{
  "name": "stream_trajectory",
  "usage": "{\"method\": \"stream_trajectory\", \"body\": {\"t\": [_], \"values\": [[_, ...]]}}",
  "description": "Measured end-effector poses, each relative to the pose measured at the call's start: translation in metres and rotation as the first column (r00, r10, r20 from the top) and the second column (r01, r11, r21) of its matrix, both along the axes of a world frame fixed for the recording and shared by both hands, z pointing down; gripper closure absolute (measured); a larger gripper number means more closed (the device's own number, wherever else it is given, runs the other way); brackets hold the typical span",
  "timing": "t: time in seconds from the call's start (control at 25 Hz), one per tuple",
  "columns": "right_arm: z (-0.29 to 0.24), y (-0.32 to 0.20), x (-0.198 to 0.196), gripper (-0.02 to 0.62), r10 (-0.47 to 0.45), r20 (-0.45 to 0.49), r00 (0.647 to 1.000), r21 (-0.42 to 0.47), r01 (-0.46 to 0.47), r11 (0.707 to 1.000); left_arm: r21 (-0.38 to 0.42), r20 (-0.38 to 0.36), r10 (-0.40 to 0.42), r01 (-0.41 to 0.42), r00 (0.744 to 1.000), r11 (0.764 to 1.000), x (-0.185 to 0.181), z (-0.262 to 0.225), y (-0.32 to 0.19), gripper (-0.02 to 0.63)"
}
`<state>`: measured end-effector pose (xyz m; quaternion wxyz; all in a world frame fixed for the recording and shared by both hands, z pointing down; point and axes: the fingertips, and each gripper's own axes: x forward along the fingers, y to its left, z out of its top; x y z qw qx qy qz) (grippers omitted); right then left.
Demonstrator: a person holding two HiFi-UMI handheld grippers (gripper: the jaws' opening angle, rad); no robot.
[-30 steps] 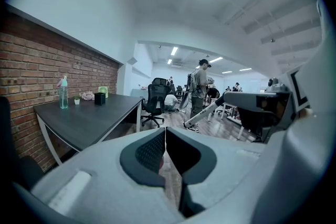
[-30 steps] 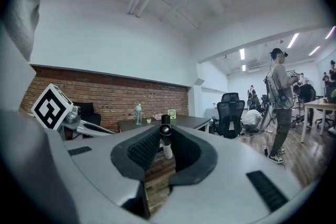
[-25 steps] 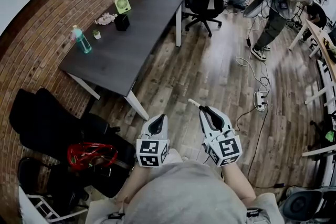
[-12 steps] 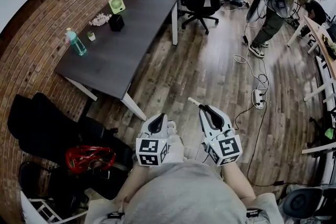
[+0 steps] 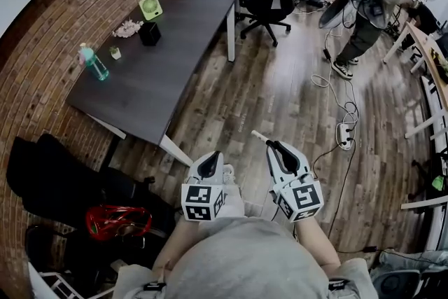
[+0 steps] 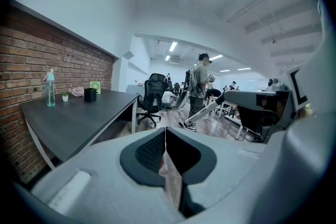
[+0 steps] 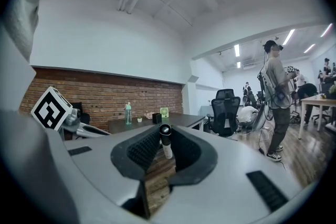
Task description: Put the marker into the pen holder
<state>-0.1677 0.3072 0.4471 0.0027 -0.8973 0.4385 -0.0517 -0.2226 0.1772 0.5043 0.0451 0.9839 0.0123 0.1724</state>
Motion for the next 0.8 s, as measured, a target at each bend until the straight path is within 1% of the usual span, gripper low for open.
{"method": "stream_trajectory", "body": {"t": [0.32, 0.8], "values": [[-0.006, -0.030, 0.068, 0.529, 0.006, -0.011, 1.000, -0.005, -0.006, 1.000, -0.003, 0.000, -0.005, 0.005, 1.000, 1.000, 0.065, -0.001, -0.035, 0.589], [-0.021, -0.094, 0.161, 0.529, 0.012, -0.022, 1.000, -0.006, -0.012, 1.000, -0.006, -0.004, 0.009, -0.009, 1.000, 1.000, 0.160, -0.012, -0.097, 0.589]]}}
